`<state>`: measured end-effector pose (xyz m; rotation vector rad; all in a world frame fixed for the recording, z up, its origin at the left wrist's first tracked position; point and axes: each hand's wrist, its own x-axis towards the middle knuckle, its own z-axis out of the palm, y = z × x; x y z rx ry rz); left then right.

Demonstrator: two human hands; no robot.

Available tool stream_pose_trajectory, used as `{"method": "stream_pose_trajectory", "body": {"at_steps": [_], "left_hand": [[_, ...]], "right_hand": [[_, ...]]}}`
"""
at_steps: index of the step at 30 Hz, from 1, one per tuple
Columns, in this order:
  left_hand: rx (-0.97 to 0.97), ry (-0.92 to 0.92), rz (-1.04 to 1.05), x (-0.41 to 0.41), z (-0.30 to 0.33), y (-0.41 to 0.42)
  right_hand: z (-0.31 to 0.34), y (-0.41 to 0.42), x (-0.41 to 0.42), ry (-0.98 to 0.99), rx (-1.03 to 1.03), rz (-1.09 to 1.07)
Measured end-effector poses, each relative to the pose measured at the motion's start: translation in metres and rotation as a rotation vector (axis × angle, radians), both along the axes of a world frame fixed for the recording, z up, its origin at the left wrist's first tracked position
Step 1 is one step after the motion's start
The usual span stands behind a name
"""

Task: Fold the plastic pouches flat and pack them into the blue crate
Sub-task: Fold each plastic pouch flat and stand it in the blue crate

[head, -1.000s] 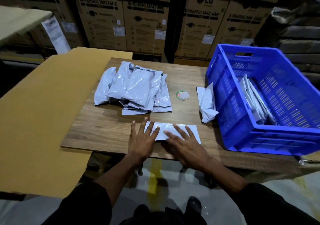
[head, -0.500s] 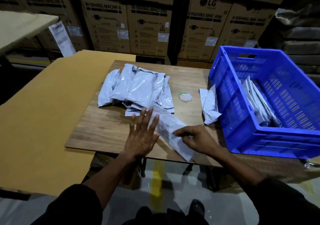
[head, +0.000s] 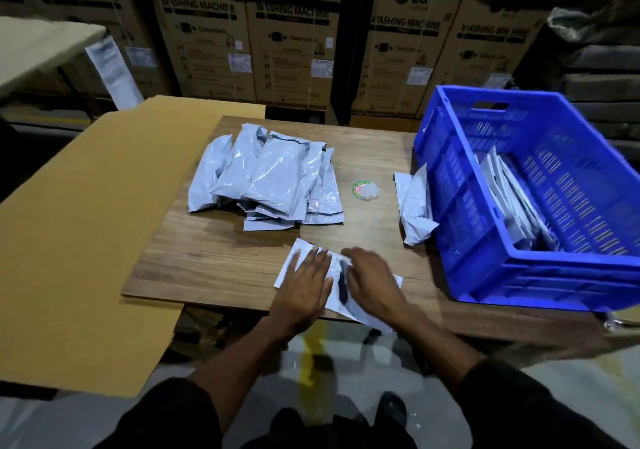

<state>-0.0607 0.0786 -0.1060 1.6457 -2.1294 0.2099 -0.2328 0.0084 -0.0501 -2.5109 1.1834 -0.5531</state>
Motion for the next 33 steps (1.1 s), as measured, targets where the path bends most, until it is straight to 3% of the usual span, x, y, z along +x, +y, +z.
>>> {"method": "stream_pose_trajectory", "body": {"at_steps": [2,4,7,13,20,25,33], "left_hand": [[-0.005,0.221,-0.062,-0.009,0.006,-0.008],[0.137,0.407,-0.01,-0.014,0.02,-0.014],[0.321,0.504,0.026,-0.016,0.016,-0.019],[0.2,0.294,0.0,-0.007,-0.016,-0.02],[-0.068,-0.002,-0.064,0.007,-0.022,-0.014],[0.133,-0.017,0.041,0.008,-0.02,-0.016],[0.278,-0.025,0.099,0.007,-0.014,-0.014]], "right_hand": [[-0.018,0.016,0.012,0.015,0.074,0.027],[-0.034,0.024,0.013,0.083,0.105,0.001],[-0.045,0.026,0.009,0.169,0.045,0.013],[-0.047,0.021,0.003,0.315,-0.057,-0.001],[-0.045,0.027,0.006,0.392,-0.029,-0.069],[-0.042,0.035,0.017,0.388,0.018,-0.209],[-0.046,0.033,-0.002,0.402,0.018,-0.18]]}}
